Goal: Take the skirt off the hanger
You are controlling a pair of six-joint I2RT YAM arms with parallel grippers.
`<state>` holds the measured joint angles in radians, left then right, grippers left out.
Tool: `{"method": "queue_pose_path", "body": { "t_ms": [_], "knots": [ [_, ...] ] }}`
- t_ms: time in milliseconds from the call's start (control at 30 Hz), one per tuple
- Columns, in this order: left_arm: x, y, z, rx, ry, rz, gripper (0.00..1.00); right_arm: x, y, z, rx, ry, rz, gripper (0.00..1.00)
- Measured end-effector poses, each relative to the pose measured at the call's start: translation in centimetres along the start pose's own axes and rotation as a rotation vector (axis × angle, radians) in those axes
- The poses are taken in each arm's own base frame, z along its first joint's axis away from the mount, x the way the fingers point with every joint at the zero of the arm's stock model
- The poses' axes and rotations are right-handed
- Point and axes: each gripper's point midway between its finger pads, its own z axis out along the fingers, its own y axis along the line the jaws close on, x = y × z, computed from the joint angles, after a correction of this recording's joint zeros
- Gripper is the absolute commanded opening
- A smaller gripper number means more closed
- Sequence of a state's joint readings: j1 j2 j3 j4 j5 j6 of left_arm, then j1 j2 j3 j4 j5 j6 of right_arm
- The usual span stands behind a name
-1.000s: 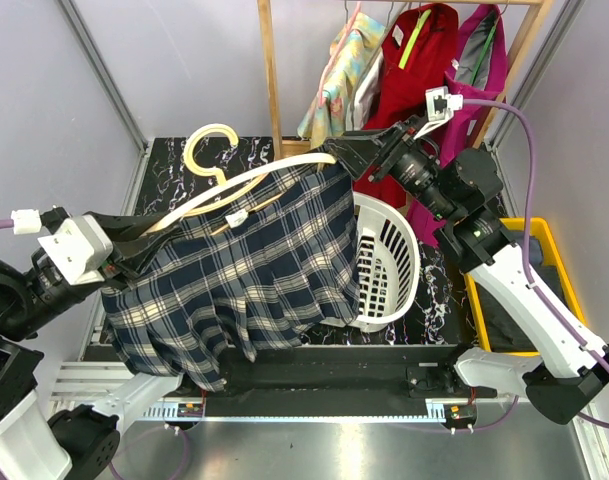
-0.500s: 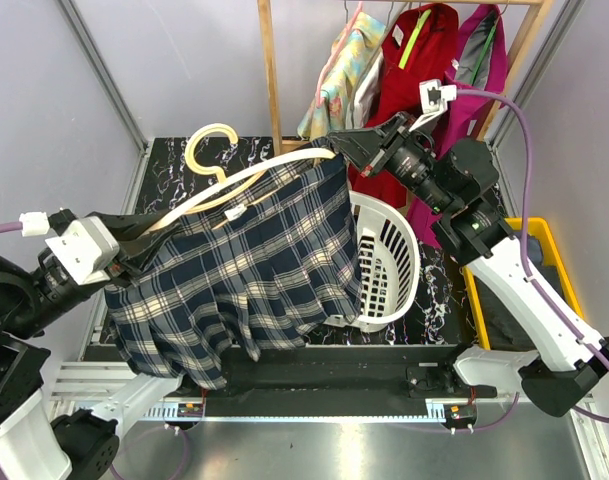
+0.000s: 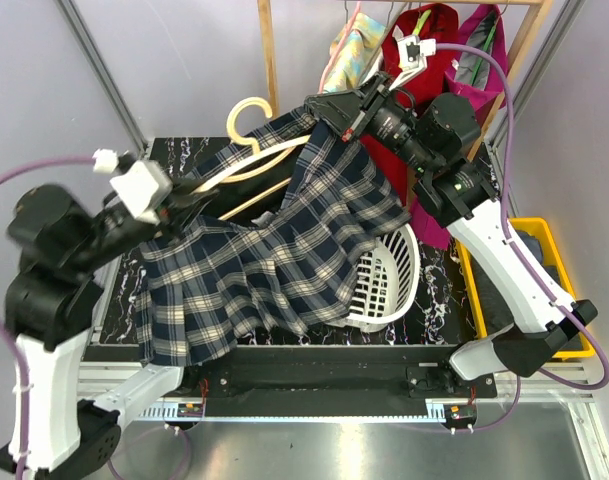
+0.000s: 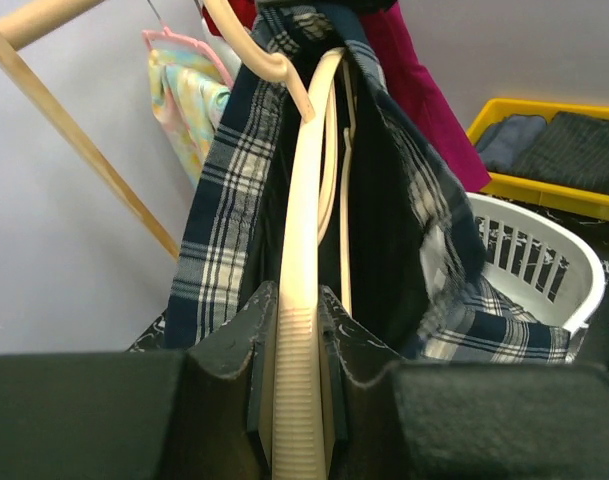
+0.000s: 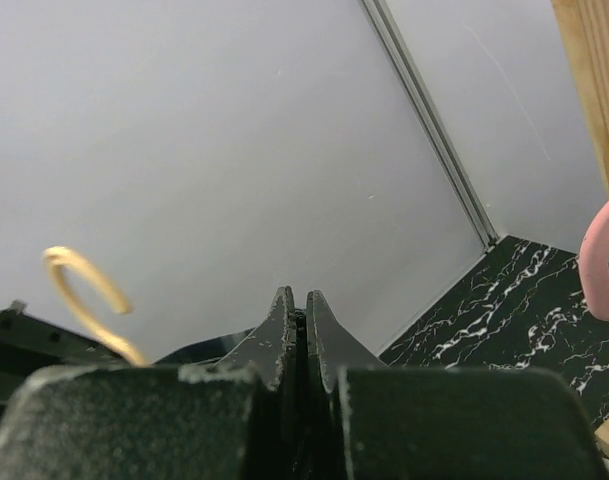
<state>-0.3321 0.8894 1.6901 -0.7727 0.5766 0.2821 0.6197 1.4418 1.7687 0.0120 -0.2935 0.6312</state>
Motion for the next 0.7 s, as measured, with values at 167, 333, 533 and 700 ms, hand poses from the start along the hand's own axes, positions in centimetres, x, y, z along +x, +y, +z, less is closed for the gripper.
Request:
{"method": "queue_pose_path", "body": {
  "t_ms": [167,333,533,700],
  "knots": [
    [1.8,1.8,4.1,0.025,0.036,-0.037,0.00,0.3,0.1,0.0,-0.010,0.015,0.008,0.00],
    [1.4,1.8,7.6,0.080,0.033,-0.041,0.00,0.8,-0.2,0.4,-0.007,0.031,0.013,0.00],
    [-0.3,3.3,9.4,0.044,0.011,0.006,0.00,-0.4,-0.7,0.0,0.047,0.012,-0.088,0.00],
    [-2.8,4.7,8.2,-0.032,-0.042,0.080,0.00,-5.8,0.3,-1.8,0.098,-0.109,-0.215,0.00]
  ]
}}
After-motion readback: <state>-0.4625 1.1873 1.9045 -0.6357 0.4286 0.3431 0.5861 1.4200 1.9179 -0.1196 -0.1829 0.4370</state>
